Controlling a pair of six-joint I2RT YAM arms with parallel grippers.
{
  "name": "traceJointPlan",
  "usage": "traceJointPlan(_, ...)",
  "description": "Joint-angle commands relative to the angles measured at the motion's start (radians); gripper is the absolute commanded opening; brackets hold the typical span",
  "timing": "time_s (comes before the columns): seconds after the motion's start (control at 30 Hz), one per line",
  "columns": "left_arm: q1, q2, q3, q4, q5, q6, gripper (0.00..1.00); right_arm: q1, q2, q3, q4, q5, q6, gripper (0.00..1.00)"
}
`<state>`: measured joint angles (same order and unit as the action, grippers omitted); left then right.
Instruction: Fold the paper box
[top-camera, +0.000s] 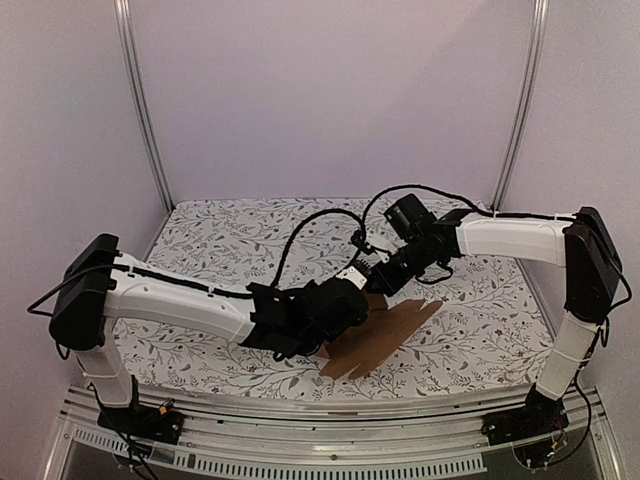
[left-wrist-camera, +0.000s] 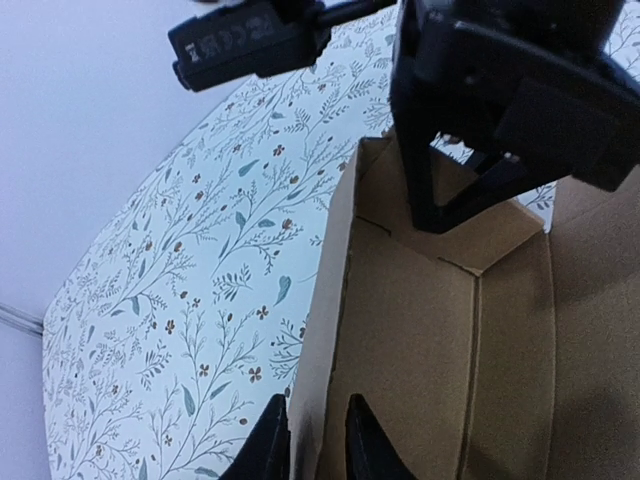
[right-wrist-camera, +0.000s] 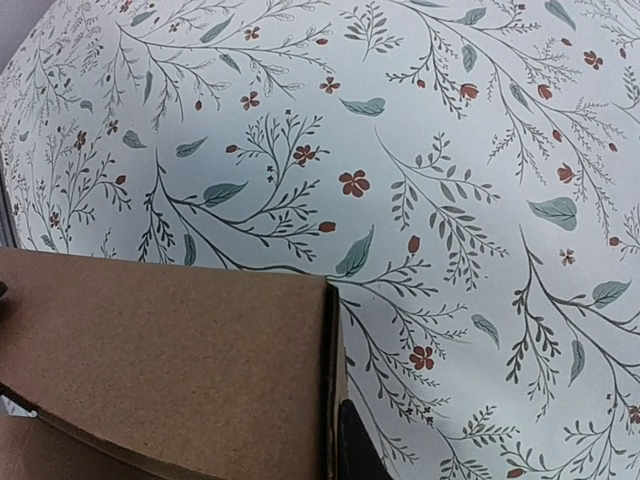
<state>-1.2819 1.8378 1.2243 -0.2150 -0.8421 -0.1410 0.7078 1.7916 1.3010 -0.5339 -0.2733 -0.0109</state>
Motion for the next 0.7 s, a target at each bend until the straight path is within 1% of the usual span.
traceJointPlan(0.0,-0.043,-0.022,0.027,0.053,0.006,-0.065,0.28,-0.007,-0.013,-0.006,0.046,0.030,0.050,0.03)
traceJointPlan(0.03,-0.047,-0.034,0.029,0.054,0.014,-0.067,0.34,-0.006,-0.012,-0.006,0.046,0.035,0.045,0.02)
traceJointPlan(0.1,-0.058,-0.072,0.037,0.043,0.053,-0.064,0.43,-0.006,-0.012,0.001,0.040,0.041,0.033,0.02)
traceJointPlan(0.17,-0.076,-0.137,0.029,0.036,0.101,-0.053,0.47,-0.007,-0.009,0.011,0.029,0.035,0.005,0.02)
traceJointPlan(0.23,-0.080,-0.234,-0.010,0.039,0.155,-0.048,0.49,-0.007,-0.013,0.004,0.046,0.014,-0.032,0.02)
traceJointPlan(0.27,-0.077,-0.286,-0.046,0.050,0.181,-0.042,0.53,-0.007,-0.016,0.002,0.055,-0.001,-0.061,0.02)
traceJointPlan(0.37,-0.034,-0.449,-0.149,0.077,0.282,-0.048,0.60,-0.006,-0.012,0.004,0.083,-0.046,-0.114,0.03)
traceJointPlan(0.43,0.057,-0.531,-0.202,0.065,0.373,-0.107,0.65,-0.007,-0.008,0.015,0.097,-0.122,-0.142,0.03)
traceJointPlan(0.5,0.187,-0.570,-0.238,0.040,0.499,-0.188,0.65,-0.006,0.002,0.036,0.097,-0.195,-0.174,0.04)
traceJointPlan(0.57,0.305,-0.570,-0.259,0.036,0.616,-0.267,0.65,0.000,0.014,0.062,0.089,-0.245,-0.193,0.05)
traceJointPlan(0.6,0.353,-0.559,-0.273,0.049,0.700,-0.295,0.65,0.005,0.024,0.077,0.078,-0.255,-0.211,0.05)
traceJointPlan(0.67,0.422,-0.515,-0.282,0.093,0.813,-0.338,0.65,0.024,0.038,0.100,0.065,-0.257,-0.244,0.05)
